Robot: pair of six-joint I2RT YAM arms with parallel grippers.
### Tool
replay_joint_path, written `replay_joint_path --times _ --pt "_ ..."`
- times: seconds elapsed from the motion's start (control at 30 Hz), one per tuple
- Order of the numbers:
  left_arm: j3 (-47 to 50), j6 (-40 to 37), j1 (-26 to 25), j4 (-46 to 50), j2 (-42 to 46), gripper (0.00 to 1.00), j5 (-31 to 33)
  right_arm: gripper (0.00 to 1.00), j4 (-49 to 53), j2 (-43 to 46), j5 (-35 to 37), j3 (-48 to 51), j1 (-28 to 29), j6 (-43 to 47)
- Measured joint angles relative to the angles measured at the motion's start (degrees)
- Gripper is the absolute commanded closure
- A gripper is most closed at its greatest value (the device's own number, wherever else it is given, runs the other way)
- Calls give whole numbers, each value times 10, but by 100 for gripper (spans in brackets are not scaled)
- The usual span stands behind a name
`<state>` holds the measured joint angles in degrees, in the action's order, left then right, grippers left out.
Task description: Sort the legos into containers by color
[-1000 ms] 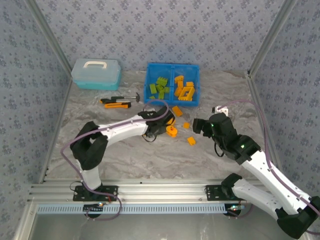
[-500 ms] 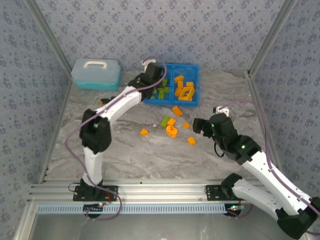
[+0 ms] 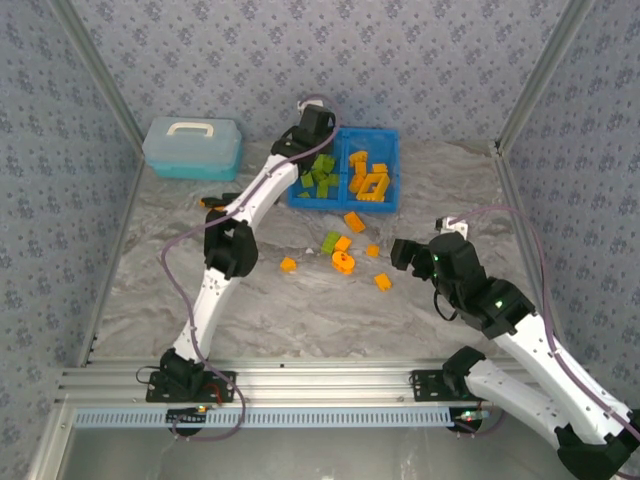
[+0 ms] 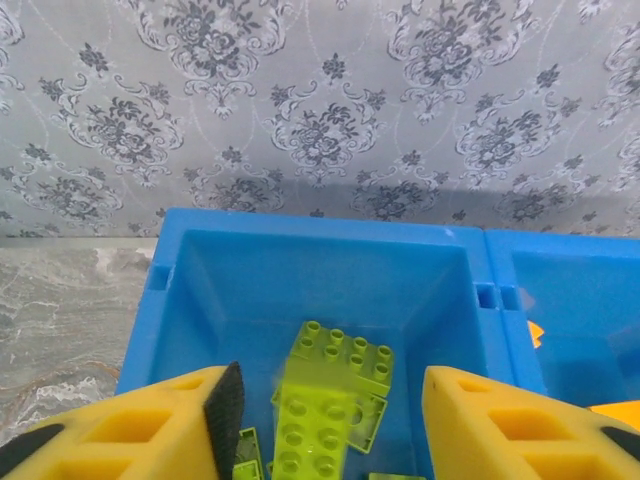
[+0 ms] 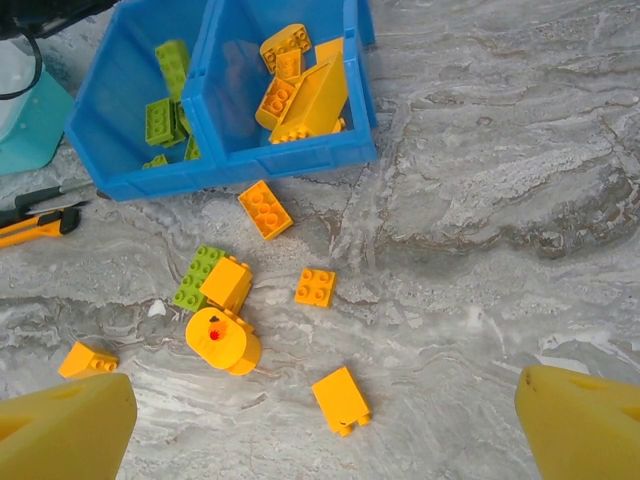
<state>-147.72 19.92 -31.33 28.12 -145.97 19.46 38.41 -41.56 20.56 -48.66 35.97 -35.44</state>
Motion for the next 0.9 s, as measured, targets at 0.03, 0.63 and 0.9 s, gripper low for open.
replay_joint_path --times 0.03,0.63,0.9 --pt "-5 -2 0 2 0 40 -2 0 1 1 0 0 0 0" --pt "446 22 -103 34 413 40 -106 0 -18 -7 0 0 0 -4" --pt "639 37 -99 19 408 40 -162 0 -33 -50 -9 0 0 1"
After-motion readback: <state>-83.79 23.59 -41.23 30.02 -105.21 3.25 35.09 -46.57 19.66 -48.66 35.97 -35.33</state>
